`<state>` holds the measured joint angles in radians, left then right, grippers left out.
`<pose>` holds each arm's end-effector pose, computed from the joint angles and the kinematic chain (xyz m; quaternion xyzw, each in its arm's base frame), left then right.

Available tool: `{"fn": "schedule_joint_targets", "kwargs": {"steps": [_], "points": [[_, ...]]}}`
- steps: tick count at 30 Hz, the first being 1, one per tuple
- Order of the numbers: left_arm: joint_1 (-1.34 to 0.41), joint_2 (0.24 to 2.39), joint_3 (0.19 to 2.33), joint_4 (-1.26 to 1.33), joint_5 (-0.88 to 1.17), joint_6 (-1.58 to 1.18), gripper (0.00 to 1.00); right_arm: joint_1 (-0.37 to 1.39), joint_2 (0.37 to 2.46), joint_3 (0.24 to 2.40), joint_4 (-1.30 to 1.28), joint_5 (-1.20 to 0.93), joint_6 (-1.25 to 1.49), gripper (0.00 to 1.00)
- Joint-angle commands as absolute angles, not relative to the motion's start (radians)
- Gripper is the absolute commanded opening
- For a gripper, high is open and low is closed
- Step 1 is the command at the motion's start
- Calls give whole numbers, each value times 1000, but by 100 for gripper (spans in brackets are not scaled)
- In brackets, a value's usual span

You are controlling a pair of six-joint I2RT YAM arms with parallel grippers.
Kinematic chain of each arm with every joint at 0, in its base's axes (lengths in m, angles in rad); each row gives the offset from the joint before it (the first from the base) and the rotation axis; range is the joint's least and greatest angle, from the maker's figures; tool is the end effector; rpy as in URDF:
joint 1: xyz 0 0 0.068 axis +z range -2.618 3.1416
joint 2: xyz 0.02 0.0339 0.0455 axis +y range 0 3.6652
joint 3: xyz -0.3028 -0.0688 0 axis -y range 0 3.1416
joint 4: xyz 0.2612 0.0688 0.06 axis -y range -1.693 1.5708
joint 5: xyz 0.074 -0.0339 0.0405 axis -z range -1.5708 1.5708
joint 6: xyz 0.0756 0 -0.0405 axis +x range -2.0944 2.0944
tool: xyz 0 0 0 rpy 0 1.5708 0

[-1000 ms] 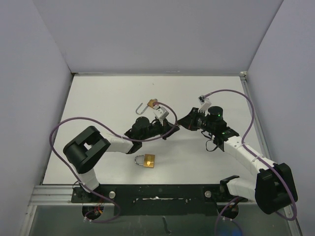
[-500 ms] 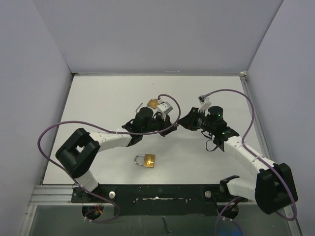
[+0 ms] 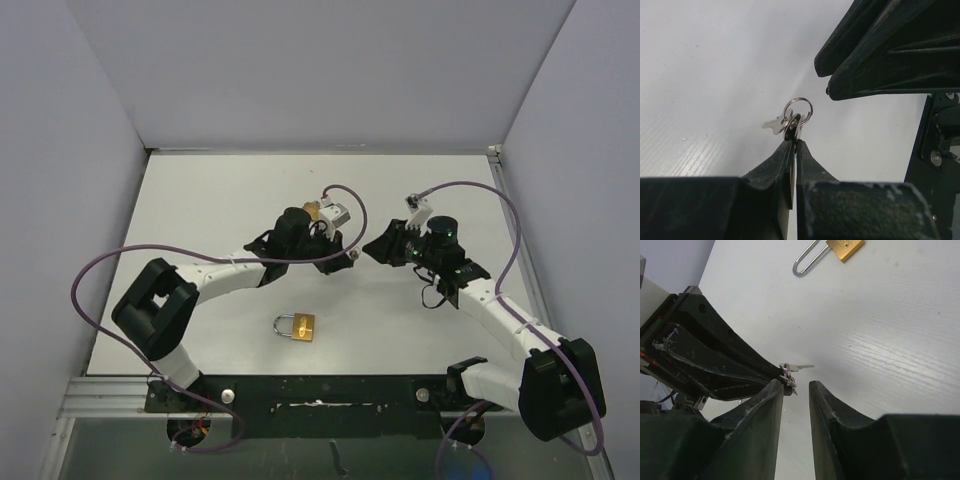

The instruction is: Unlock with the key

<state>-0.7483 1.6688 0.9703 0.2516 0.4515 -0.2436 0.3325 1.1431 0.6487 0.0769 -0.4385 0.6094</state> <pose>0.2827 -0.3074 0.2314 0.3214 0.7688 -0.4137 0.3666 0.2570 0.1227 0.2601 -0.0045 0.8268 0.4039 0.3915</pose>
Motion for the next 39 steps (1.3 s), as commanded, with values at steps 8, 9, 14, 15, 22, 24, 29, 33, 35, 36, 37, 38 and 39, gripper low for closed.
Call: {"fn": "schedule_joint_targets", "kwargs": {"steps": [8,9,14,15,22,24,29,33,35,36,37,38,39], "points": [[-701,1697,1094,162,617,-231,0,321,1138,653,132,-565,542,34],[-701,1699,1099,159,620,-232,0,321,1143,653,134,-568,543,35],[-704,1713,1123,150,639,-230,0,322,1171,652,153,-580,549,36],[-705,1716,1126,149,640,-230,0,322,1176,653,155,-582,549,37],[-718,1721,1143,141,674,-220,0,323,1197,658,160,-580,545,37],[-722,1723,1144,141,681,-218,0,322,1204,658,164,-580,546,36],[-729,1724,1147,136,693,-212,0,324,1210,660,173,-584,551,30],[-729,1723,1146,144,692,-212,0,322,1214,657,178,-587,554,21],[-729,1723,1147,147,690,-213,0,322,1212,655,181,-588,558,14],[-729,1722,1149,148,685,-213,0,322,1211,654,182,-588,560,10],[-730,1724,1149,149,682,-213,0,322,1209,654,184,-588,561,7],[-729,1724,1149,151,678,-215,0,323,1209,653,183,-585,563,5],[-729,1724,1149,152,673,-217,0,322,1209,652,184,-585,565,3]]}}
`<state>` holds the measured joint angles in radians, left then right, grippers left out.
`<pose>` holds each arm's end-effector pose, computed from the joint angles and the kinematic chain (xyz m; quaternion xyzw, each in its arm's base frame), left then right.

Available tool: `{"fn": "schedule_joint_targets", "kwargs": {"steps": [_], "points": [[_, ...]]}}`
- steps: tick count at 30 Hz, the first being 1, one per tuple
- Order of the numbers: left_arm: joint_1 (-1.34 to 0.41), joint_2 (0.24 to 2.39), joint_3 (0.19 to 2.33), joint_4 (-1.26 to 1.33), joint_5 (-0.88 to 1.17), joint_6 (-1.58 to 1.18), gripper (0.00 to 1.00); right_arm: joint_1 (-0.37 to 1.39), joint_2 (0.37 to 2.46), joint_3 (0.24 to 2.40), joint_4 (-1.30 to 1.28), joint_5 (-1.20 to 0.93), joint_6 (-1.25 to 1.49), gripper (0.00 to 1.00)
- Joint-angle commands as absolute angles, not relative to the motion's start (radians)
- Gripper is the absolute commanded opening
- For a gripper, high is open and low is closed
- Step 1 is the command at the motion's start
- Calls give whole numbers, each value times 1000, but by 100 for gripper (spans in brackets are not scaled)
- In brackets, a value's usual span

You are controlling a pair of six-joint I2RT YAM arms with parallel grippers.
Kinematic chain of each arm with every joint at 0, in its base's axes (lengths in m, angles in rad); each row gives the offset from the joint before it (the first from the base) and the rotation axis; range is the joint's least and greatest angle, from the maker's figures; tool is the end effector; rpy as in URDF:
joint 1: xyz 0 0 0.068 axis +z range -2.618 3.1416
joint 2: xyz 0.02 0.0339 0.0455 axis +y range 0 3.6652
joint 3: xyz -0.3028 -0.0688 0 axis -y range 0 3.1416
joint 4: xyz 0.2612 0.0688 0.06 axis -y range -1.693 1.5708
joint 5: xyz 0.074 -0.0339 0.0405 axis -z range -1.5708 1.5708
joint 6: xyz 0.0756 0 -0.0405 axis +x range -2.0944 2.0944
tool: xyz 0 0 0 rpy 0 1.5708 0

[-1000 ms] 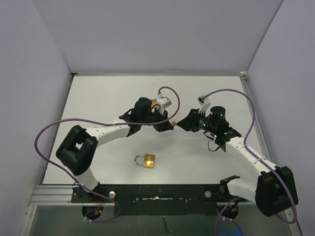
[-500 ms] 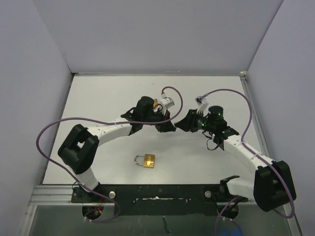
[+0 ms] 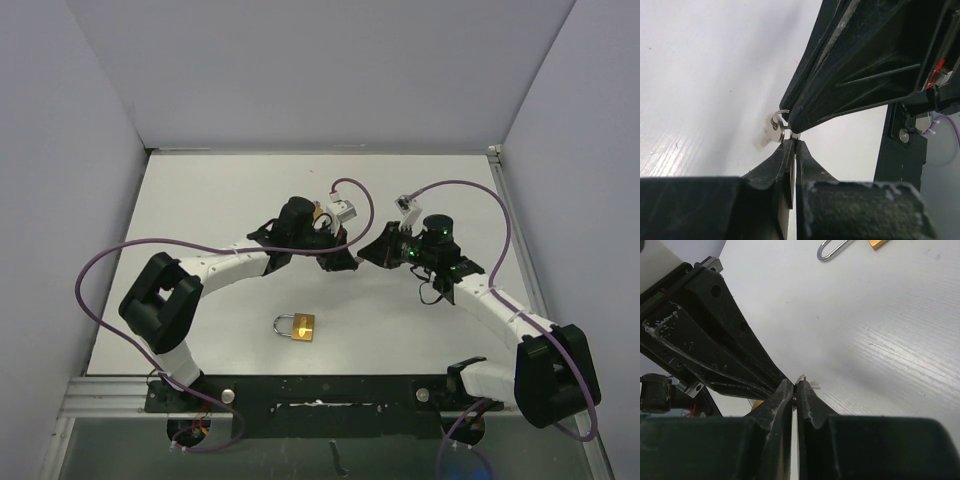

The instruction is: Unlock with the key

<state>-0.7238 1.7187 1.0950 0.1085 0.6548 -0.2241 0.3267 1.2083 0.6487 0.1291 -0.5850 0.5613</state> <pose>0.2904 -0.3181 0.2431 0.3592 0.7526 -0.4648 0.2975 0.2616 0.1327 0.2516 -0.0602 0.8187 0.4412 0.3624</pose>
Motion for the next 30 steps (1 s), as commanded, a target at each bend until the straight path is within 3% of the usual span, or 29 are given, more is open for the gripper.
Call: {"fn": "schedule_joint_targets", "kwargs": {"steps": [1,3,5,8,12,21,30], "points": [[-729,1724,1149,155,668,-219,0,322,1207,652,183,-582,567,2],[-729,1721,1142,162,657,-224,3,321,1205,649,184,-575,575,0],[-727,1717,1128,176,647,-229,15,321,1202,646,184,-567,581,0],[-726,1710,1101,206,647,-241,25,320,1201,643,189,-564,591,0],[-724,1704,1072,257,647,-258,31,319,1201,640,203,-567,611,0],[-724,1725,1023,388,683,-323,31,318,1198,637,231,-565,654,0],[-724,1736,978,499,715,-387,14,318,1196,632,245,-560,670,0]]}}
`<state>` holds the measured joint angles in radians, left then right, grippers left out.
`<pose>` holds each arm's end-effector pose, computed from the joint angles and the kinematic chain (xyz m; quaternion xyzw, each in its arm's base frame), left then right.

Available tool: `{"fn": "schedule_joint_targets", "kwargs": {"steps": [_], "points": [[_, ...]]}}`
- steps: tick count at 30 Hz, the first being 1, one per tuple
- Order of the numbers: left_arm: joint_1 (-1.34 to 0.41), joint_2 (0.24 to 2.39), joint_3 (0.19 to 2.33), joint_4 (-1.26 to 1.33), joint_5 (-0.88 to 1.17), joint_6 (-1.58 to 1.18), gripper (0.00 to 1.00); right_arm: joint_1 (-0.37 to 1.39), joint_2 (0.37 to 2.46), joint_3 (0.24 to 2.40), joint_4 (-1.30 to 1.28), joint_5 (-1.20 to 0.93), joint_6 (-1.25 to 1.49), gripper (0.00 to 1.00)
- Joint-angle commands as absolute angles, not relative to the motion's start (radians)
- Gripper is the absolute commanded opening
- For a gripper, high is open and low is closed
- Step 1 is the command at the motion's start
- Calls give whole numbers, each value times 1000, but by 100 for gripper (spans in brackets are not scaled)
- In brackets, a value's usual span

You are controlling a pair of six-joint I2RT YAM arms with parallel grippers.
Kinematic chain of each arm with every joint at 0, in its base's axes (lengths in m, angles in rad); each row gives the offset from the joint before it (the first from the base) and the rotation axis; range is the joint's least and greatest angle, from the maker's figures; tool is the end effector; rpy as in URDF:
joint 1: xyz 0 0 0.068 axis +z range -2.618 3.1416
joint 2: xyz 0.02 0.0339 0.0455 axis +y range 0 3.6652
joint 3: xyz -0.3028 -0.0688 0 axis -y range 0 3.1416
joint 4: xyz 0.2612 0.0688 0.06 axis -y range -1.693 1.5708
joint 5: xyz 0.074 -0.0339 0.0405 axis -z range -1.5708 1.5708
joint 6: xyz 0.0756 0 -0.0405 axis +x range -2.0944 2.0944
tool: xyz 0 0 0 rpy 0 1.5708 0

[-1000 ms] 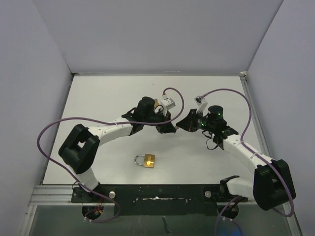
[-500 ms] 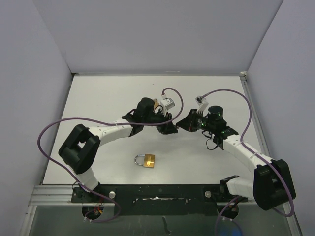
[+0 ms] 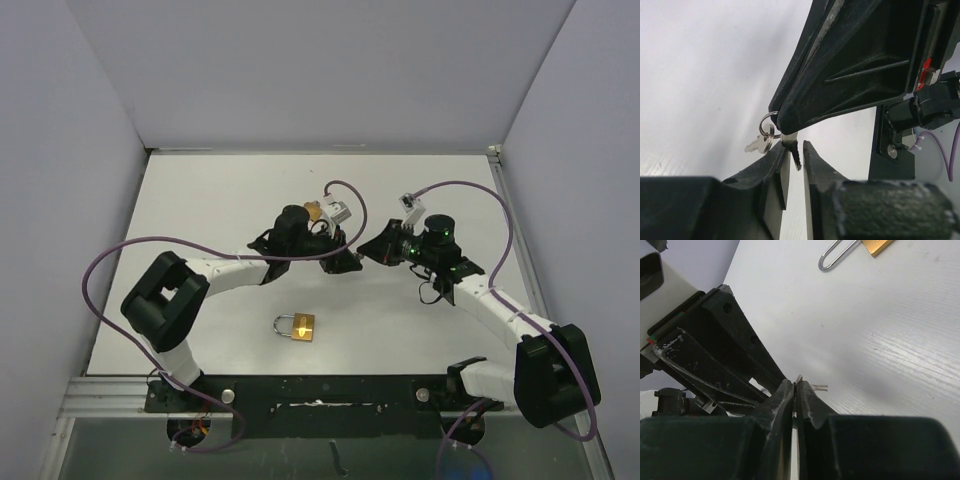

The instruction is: Unlock with the key

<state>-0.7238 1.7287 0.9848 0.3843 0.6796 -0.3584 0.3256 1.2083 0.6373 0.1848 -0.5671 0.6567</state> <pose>0.2868 -0.3169 0.2331 0.3274 0.7278 -0.5113 0.3189 0.2641 0.1320 0.2540 -0.0228 0.8114 0.4575 0.3631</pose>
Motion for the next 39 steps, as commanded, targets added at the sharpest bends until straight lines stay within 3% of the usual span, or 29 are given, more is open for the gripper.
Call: {"fn": "schedule_joint_targets", "kwargs": {"steps": [1,6,8,14,16,27,39], "points": [[-725,1733,976,500,713,-387,11,318,1195,632,244,-557,670,0],[-724,1722,971,490,704,-383,0,312,1186,624,236,-545,672,0],[-722,1720,975,475,702,-383,0,310,1182,624,229,-544,667,1],[-703,1725,1042,302,695,-356,0,277,1127,627,139,-506,627,36],[-696,1720,1060,247,695,-338,0,246,1101,621,119,-509,617,43],[-674,1772,1213,-22,793,-217,0,184,1084,589,224,-642,584,43],[-670,1894,1355,-58,970,-220,0,173,1144,540,402,-741,638,42]]}}
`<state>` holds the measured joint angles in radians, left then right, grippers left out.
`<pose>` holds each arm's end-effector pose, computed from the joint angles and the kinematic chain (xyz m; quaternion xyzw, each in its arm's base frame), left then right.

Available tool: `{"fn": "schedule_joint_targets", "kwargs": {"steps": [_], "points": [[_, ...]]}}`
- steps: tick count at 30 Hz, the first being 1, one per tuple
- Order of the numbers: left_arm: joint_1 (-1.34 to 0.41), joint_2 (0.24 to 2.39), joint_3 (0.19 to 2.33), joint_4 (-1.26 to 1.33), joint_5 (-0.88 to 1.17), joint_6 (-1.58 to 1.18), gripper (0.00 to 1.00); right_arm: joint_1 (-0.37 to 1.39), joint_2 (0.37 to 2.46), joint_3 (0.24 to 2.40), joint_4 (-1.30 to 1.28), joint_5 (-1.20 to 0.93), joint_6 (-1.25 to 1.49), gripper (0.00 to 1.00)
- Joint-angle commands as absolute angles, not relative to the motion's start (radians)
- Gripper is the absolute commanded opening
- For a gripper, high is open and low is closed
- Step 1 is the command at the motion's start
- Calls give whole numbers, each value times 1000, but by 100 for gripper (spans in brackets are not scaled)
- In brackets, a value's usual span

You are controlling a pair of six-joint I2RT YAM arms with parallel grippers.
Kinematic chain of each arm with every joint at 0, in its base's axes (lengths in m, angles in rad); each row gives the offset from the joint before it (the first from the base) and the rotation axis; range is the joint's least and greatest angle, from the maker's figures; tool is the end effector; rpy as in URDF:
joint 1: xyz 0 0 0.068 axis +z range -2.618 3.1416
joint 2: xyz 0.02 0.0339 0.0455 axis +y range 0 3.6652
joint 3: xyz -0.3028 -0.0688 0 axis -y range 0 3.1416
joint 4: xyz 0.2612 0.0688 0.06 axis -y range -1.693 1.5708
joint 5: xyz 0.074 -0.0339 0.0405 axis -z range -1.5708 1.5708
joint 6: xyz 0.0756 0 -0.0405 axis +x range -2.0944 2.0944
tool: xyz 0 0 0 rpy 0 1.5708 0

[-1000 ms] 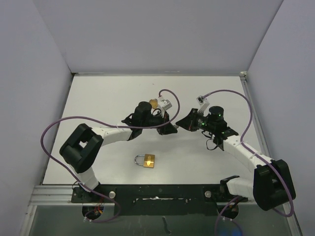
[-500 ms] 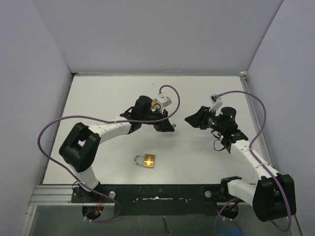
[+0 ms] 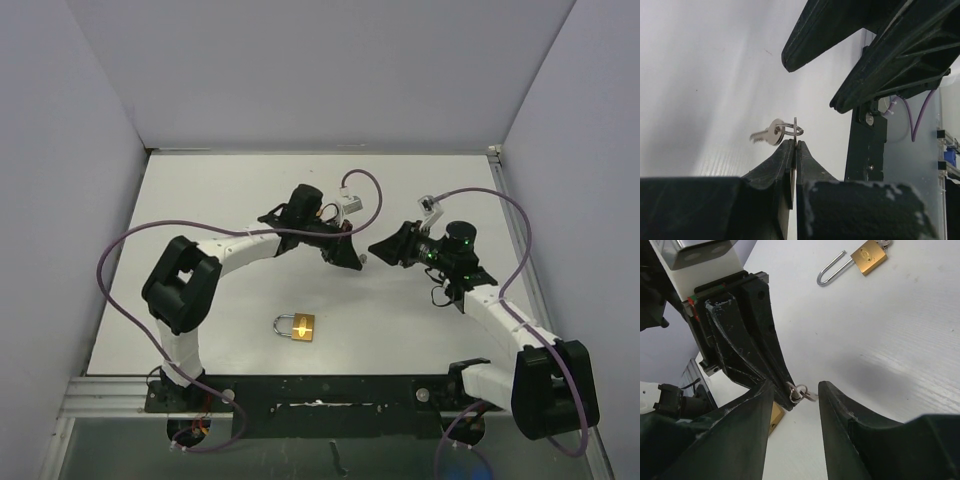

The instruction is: Unlock with the key

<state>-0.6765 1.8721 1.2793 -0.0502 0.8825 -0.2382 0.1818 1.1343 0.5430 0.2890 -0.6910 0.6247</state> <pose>0.3203 -0.3321 0.2333 0.3623 0.7478 -0.5213 0.1943 0.2554 0.0959 0.2527 -0.0293 0.7835 0.4697 0.4058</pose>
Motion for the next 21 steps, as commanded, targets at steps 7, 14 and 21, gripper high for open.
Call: {"fn": "schedule_joint_targets", "kwargs": {"steps": [7,14,21], "points": [[-671,1920,1394,-54,982,-235,0,172,1184,524,458,-760,650,39],[-675,1930,1408,-44,973,-252,0,170,1219,501,539,-777,680,36],[-681,1935,1403,-21,977,-268,0,172,1235,495,582,-796,698,29]]}}
